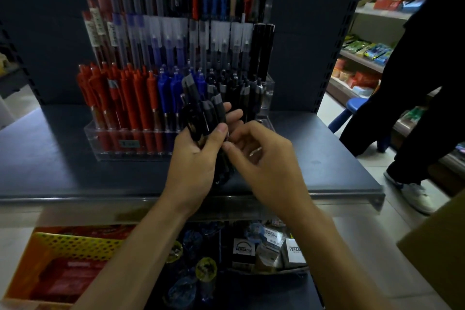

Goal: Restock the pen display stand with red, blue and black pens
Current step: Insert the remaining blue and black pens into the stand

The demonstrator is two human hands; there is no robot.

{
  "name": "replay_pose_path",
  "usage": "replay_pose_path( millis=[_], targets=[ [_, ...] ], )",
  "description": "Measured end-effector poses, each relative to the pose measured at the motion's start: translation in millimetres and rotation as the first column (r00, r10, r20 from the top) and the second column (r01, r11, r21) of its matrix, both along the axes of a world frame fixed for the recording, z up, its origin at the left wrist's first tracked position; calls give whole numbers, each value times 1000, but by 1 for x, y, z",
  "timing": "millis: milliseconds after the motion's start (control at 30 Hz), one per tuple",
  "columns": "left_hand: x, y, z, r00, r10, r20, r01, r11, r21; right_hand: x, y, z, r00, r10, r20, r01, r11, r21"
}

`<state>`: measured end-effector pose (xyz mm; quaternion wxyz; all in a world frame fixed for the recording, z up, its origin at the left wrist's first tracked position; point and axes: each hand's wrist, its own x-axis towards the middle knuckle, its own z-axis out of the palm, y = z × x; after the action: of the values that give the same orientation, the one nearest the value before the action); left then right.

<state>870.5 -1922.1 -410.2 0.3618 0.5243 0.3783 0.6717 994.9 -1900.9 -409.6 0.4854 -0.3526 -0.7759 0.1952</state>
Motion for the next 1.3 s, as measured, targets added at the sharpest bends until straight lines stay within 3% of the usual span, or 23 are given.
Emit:
replay_pose_path(
  millis=[200,333,567,733,833,933,1067,1167,1300],
  targets=[
    [-2,2,-1,999,-30,-30,30,999,14,-9,0,-2,999,-37,-22,37,999,-3],
    [0,3,-2,996,-59,59,60,998,-3,-1,6,3,998,-16,-63,11,997,-82],
    [-1,7,-1,992,-1,125,1,1000,-3,31,32,14,922,-192,-335,158,979,-127],
    [-1,8,-2,992,10,128,-10,1000,2,28,34,21,862,-160,-481,92,982,-163],
    [-1,9,-2,992,18,128,-18,1000,3,23,36,25,861,-152,-486,96,986,-139],
    [-1,10,-3,994,39,105,-39,999,-1,20,42,23,895,-159,-417,122,986,-115],
    [-2,11,-4,996,74,55,-76,997,25,11,42,13,955,-245,-165,240,970,-46],
    [-2,11,-5,996,72,49,-73,997,15,7,40,5,916,-393,73,385,917,109],
    [-2,10,-3,998,39,52,-38,999,-13,11,38,1,891,-421,167,423,906,27]
  ],
)
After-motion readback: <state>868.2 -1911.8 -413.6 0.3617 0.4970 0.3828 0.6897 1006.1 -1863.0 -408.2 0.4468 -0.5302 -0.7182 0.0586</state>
